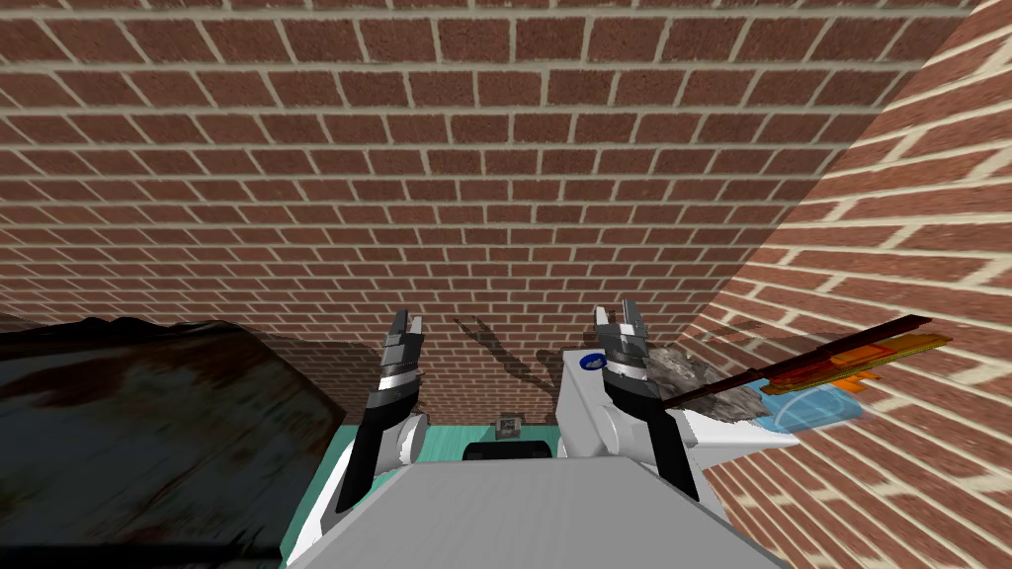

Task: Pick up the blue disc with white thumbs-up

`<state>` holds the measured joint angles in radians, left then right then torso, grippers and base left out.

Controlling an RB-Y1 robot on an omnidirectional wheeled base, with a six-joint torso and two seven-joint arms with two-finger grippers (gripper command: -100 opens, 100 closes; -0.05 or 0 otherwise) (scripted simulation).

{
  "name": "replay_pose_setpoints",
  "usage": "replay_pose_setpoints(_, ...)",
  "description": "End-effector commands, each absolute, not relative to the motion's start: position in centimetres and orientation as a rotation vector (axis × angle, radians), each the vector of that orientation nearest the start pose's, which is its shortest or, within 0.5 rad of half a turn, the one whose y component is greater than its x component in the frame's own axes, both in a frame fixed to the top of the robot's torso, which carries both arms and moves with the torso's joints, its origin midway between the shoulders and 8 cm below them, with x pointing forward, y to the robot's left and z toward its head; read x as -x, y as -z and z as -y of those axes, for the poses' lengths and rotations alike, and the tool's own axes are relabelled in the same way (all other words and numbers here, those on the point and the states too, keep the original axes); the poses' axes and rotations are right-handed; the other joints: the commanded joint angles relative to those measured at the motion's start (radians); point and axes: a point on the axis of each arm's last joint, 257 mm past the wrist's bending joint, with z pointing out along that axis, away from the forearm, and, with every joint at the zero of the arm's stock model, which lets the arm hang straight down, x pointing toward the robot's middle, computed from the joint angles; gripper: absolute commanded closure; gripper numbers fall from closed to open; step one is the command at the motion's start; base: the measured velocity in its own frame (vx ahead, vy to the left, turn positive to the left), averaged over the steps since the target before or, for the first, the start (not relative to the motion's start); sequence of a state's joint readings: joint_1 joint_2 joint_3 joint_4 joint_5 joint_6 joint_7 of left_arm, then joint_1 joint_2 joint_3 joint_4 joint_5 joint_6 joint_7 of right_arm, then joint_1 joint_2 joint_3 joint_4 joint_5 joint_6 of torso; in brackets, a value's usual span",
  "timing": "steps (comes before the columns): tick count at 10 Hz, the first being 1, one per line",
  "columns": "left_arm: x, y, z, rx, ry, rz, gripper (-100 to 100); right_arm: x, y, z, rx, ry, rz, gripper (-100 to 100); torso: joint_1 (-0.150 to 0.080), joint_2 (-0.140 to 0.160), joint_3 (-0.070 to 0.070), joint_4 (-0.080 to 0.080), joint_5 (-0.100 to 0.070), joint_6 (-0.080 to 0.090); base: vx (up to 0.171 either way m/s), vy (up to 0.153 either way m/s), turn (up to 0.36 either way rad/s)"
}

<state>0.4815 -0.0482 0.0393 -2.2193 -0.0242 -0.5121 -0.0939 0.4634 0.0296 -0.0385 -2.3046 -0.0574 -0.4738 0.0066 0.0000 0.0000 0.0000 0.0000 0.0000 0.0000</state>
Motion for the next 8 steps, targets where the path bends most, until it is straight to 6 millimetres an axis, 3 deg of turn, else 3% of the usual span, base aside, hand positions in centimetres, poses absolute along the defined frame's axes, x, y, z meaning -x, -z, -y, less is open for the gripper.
replay_pose_setpoints(1, -35.2, -0.6, -29.5, 0.664, 1.159, -0.630, 0, -34.2, -4.5, 29.5, -0.653, -1.320, -0.545, -100, 0.000, 0.000, 0.000, 0.000, 0.000, 0.000, -0.011, -0.005, 0.023)
replay_pose_setpoints(8, -35.2, -0.6, -29.5, 0.664, 1.160, -0.630, 0, -34.5, -5.5, 28.3, -0.452, -1.354, -0.658, -100, -0.001, 0.001, 0.001, 0.000, 0.000, 0.000, -0.028, -0.011, 0.052)
